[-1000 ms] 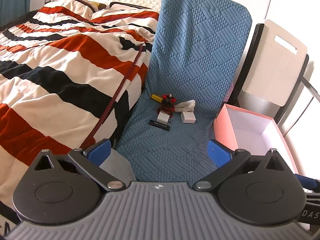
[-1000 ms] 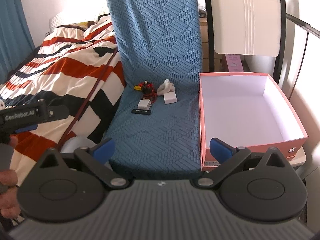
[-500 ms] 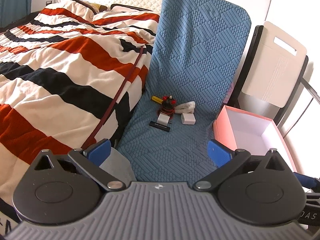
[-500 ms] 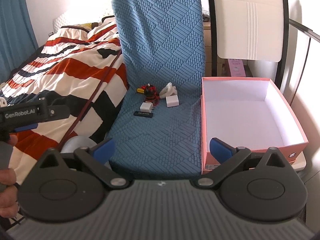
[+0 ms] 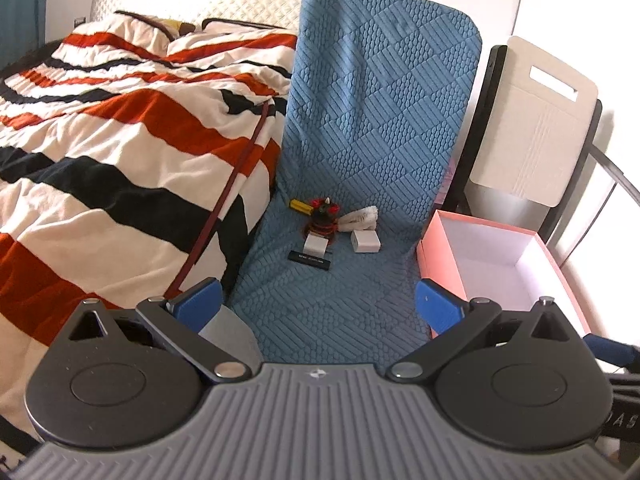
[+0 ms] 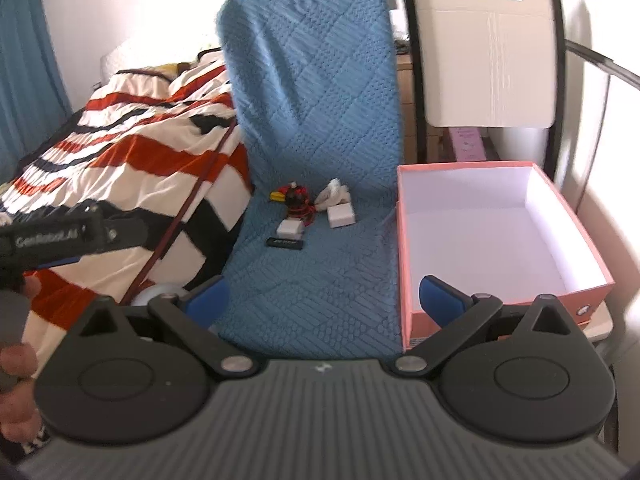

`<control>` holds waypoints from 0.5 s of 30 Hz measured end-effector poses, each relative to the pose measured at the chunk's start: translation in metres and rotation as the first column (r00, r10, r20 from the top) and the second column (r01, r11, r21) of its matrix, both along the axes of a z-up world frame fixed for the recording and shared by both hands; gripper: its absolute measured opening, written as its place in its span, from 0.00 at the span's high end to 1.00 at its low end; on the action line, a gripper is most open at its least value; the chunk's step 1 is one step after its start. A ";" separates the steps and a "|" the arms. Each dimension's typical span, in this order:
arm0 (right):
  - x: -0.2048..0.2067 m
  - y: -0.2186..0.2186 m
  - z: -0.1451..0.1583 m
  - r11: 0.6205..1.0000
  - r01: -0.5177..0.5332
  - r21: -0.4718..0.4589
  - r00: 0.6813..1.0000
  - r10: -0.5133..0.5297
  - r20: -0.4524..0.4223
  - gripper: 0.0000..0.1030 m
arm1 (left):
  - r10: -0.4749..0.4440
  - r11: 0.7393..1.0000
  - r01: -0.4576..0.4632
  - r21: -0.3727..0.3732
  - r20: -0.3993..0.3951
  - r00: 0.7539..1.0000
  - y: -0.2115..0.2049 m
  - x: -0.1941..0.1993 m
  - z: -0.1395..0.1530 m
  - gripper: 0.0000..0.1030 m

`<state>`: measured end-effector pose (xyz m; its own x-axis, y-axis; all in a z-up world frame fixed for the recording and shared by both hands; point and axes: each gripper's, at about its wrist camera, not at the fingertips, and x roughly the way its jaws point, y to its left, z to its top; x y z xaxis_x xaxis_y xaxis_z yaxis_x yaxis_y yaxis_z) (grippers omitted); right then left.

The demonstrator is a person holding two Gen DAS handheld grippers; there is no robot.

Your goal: Organize rigid objects

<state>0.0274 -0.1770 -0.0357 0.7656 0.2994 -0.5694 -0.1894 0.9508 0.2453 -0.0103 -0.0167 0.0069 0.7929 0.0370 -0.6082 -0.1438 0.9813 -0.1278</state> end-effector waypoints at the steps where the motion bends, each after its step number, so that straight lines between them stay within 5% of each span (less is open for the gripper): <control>1: 0.000 0.000 -0.001 1.000 -0.001 0.002 1.000 0.001 -0.002 0.00 | 0.002 1.000 -0.002 0.006 0.000 1.000 0.000 0.000 -0.001 0.00; 15: 0.005 0.006 -0.004 0.999 -0.030 0.031 0.999 0.031 -0.031 0.00 | 0.016 1.000 -0.016 -0.004 -0.016 1.000 0.009 -0.004 -0.011 0.00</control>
